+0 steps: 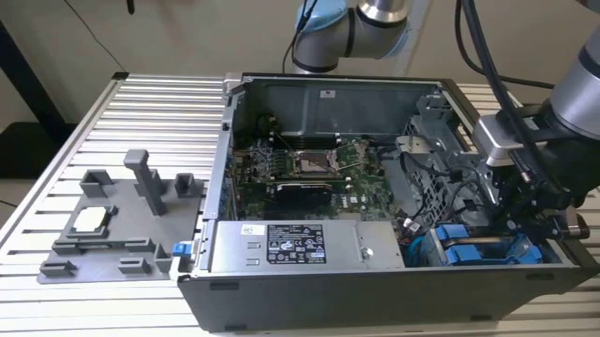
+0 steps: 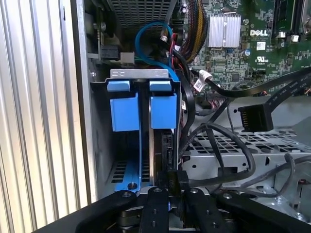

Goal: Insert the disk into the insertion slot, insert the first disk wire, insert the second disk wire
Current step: 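Insert the first disk wire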

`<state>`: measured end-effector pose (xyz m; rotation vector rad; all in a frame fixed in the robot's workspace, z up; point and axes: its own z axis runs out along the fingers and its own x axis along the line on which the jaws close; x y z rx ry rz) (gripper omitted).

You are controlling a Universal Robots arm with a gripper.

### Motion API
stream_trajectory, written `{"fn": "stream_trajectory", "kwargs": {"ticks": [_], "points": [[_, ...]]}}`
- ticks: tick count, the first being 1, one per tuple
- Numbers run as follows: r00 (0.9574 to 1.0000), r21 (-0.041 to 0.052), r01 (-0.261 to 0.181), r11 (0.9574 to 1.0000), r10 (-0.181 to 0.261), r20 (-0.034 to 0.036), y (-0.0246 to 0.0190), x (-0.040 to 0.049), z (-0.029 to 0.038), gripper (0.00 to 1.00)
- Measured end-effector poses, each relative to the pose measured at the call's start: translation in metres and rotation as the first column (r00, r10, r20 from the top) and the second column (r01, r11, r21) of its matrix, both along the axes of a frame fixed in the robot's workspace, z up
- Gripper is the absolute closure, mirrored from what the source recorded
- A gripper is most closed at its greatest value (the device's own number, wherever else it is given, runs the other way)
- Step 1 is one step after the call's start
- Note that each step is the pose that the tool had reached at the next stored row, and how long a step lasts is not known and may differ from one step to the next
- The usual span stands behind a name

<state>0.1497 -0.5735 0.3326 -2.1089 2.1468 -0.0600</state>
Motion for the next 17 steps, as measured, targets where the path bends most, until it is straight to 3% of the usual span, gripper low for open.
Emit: {"fn": "stream_trajectory", "kwargs": {"ticks": [9,12,15,17], "points": [[1.0,0.0021,0.0,1.0,0.0,-0.0003,0.0001,-0.0001,-0.0024,0.81],[1.0,0.0022,0.0,1.0,0.0,0.0,0.0,-0.0001,-0.0029,0.75],[1.0,0.0013,0.0,1.0,0.0,-0.0005,0.0,0.0,0.0001,0.67],[1.0,0.0012,0.0,1.0,0.0,-0.0008,0.0,0.0,0.0076,0.67]]}}
